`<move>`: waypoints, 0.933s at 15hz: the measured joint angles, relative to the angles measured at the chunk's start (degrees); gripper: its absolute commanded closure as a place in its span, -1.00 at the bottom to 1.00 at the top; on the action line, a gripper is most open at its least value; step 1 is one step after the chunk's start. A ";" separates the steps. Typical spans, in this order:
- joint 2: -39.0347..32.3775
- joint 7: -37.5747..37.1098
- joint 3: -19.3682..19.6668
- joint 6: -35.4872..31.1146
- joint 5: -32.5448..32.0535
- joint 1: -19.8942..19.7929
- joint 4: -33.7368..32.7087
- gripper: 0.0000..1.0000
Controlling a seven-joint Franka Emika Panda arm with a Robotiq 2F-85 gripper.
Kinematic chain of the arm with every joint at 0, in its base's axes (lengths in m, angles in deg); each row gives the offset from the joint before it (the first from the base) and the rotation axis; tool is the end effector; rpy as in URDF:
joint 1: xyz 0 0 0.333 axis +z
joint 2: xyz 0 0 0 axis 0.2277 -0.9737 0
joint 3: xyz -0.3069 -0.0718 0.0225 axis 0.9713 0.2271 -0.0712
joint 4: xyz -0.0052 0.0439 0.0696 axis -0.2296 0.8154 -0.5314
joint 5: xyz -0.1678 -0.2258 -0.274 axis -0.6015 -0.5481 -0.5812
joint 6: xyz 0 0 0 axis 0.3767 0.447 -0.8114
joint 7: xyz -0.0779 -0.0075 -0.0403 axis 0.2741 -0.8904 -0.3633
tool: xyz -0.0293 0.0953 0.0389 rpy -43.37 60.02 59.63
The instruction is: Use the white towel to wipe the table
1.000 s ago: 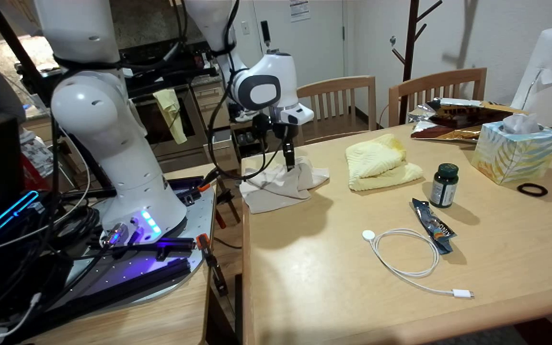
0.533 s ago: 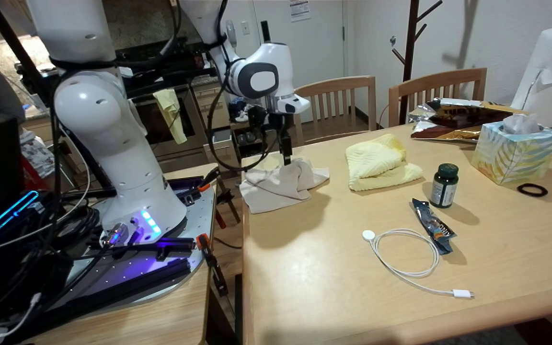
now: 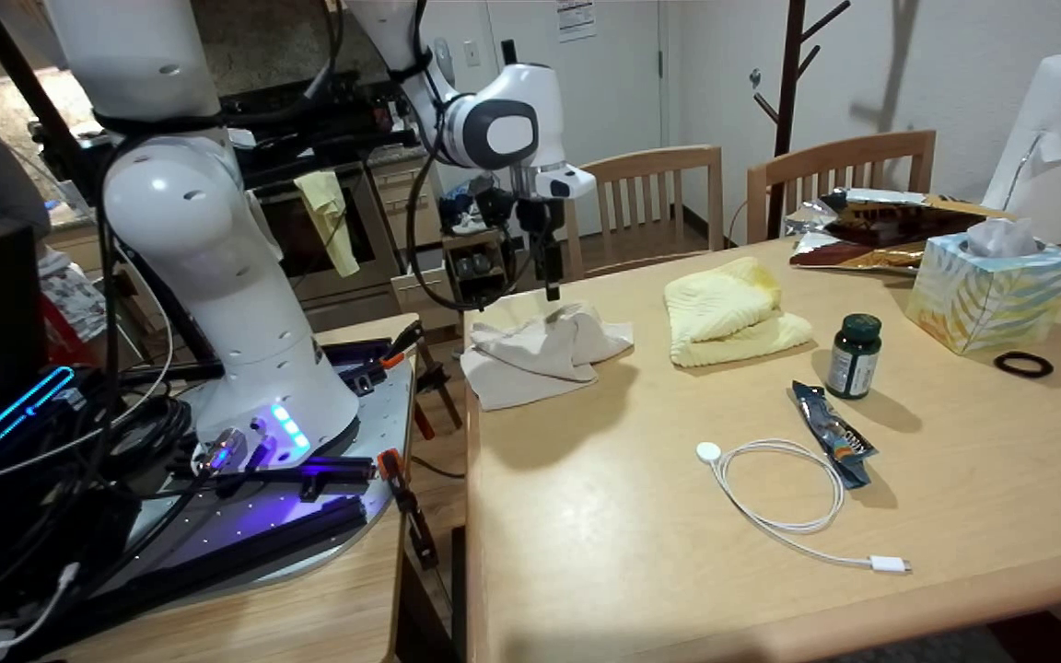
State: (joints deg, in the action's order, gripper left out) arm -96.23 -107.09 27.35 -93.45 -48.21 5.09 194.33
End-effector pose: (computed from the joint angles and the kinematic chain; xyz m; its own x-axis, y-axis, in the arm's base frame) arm 0.4074 0.1770 0.1955 0.9966 0.0185 -0.0802 0.0223 -0.9987 0.0467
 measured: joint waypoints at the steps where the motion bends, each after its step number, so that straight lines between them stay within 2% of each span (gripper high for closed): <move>1: -0.07 -0.03 0.07 0.00 0.00 -0.30 0.26 -1.00; 5: -0.46 -0.09 0.57 -0.18 -0.35 -1.42 1.58 -1.00; 10: -1.90 -1.62 3.40 -3.52 -6.41 -1.53 1.75 -1.00; 14: -4.04 -1.60 4.33 -7.32 -4.73 -2.66 1.49 -1.00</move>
State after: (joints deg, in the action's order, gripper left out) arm -100.27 -108.70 31.68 -100.77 -52.94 2.43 195.82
